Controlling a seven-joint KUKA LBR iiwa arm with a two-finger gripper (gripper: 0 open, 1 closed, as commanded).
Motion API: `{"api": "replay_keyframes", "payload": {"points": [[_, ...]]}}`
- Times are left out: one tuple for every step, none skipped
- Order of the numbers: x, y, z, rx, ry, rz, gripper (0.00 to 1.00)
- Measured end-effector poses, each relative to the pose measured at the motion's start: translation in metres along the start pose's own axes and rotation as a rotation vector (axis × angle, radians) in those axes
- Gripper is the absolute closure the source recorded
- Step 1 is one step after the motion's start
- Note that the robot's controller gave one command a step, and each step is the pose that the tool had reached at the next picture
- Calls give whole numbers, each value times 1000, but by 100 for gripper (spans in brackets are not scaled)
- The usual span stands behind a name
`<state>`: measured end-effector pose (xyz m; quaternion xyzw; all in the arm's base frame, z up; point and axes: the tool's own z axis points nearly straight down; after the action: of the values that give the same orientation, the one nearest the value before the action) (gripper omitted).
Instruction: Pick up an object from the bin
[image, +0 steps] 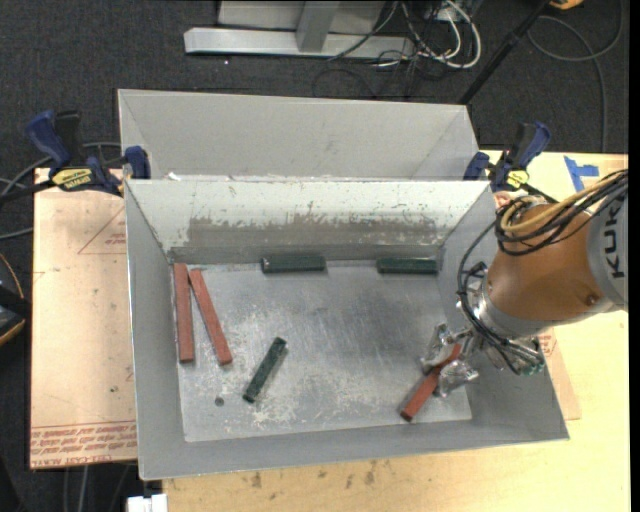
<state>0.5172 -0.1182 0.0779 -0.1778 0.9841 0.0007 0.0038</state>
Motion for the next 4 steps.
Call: {"api": "replay_keyframes", "payload": {"points": [[-3,-2,-81,-3,8,-4,0],[-9,-4,-142,5,-2,-7,0],[1,-7,-80,2,1,-8,0],[-24,1,2,5,-5,-177,100]]}}
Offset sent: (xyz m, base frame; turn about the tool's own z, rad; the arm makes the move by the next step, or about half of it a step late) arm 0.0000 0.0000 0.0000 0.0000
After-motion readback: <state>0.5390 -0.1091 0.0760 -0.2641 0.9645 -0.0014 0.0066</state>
